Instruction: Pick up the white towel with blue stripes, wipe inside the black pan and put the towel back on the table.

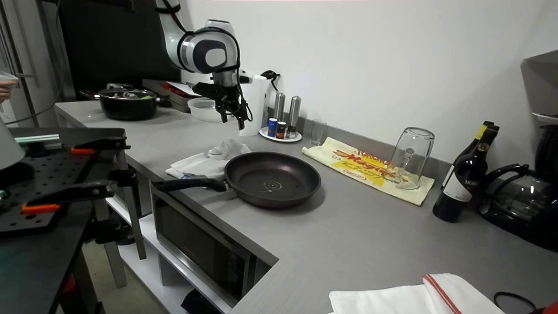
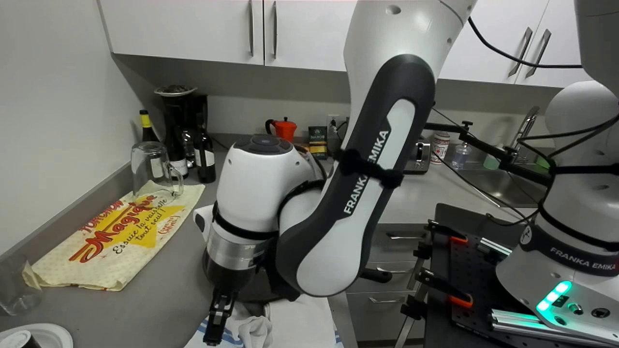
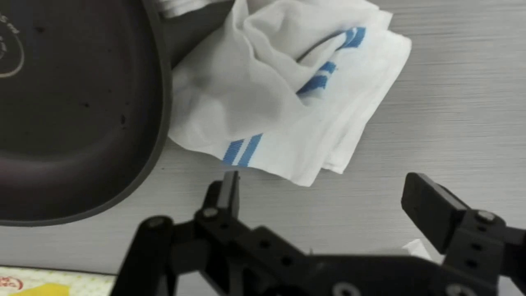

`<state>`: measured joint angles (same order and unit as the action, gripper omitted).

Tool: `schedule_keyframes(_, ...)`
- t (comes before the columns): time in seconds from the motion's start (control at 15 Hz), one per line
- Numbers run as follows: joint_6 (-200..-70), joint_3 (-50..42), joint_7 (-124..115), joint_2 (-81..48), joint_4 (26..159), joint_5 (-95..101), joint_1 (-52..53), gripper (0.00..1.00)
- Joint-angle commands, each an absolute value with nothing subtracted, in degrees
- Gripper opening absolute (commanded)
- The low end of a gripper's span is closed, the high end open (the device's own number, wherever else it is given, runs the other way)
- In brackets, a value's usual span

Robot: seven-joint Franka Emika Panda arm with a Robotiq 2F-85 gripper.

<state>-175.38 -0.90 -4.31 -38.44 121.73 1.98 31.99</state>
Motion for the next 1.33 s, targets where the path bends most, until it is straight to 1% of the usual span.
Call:
schedule_keyframes(0.0, -174.1, -11.6, -14.6, -43.0, 117.3, 2.2, 42.7, 1.00)
schedule_keyframes(0.13, -170.0, -15.1, -18.7, -43.5, 117.6, 1.5, 46.6, 1.00)
schedule_keyframes(0.27, -166.9, -16.6, -22.0, -43.9, 118.1, 1.8, 48.6, 1.00)
schedule_keyframes(0.53, -162.4, -14.2, -25.5, -44.0, 118.0, 1.5, 47.4, 1.00)
schedule_keyframes(0.93, -165.2, -8.6, -25.5, -45.0, 116.1, 0.1, 42.4, 1.00)
schedule_keyframes(1.27, -169.4, -6.3, -24.1, -47.6, 114.4, 0.3, 38.5, 1.00)
